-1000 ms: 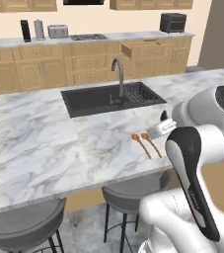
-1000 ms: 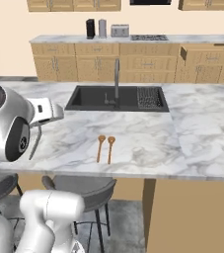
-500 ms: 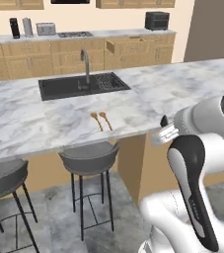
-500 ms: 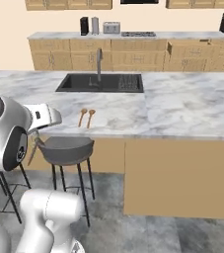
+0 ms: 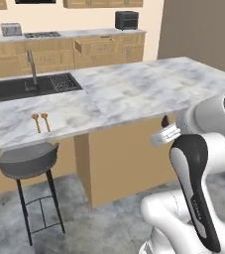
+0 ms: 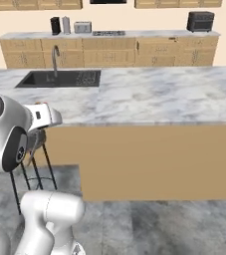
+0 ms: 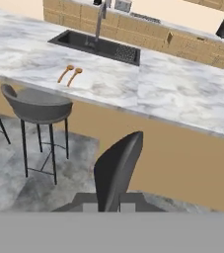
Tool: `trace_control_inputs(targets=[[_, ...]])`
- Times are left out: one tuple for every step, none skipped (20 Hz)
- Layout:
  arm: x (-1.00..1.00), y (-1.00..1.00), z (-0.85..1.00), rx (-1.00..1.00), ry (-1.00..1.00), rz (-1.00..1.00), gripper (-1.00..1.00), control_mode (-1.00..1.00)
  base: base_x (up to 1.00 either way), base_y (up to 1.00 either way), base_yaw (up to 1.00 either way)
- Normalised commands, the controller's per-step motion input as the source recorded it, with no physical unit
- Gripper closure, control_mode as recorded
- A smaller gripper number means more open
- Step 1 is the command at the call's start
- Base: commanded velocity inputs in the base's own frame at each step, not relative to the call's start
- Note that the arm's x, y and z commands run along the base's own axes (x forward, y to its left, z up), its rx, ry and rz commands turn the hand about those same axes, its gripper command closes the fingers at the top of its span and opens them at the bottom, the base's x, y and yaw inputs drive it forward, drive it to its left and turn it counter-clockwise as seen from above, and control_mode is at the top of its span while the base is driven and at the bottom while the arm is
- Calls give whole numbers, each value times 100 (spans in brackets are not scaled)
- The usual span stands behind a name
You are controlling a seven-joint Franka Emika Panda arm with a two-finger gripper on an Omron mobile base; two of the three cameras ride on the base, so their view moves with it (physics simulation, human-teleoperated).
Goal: Pick up the metallic utensils from the counter and place them in the open drawer. Make sure not to pick up any wooden utensils.
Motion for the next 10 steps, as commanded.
trace_control_inputs(targets=[[0, 0, 0, 0, 0, 0, 100, 100, -9, -100, -19], [0, 0, 0, 0, 0, 0, 100, 100, -4, -100, -20], [0, 0, 0, 0, 0, 0, 100, 100, -3, -100, -20], [0, 0, 0, 0, 0, 0, 100, 100, 0, -100, -19], [0, 0, 0, 0, 0, 0, 100, 100, 0, -100, -20], [0, 0, 0, 0, 0, 0, 100, 100, 0, -100, -19], [0, 0, 0, 0, 0, 0, 100, 100, 0, -100, -19], [0, 0, 0, 0, 0, 0, 100, 100, 0, -100, -18], [0, 0, 0, 0, 0, 0, 100, 100, 0, -100, -18], [0, 0, 0, 0, 0, 0, 100, 100, 0, -100, -17]])
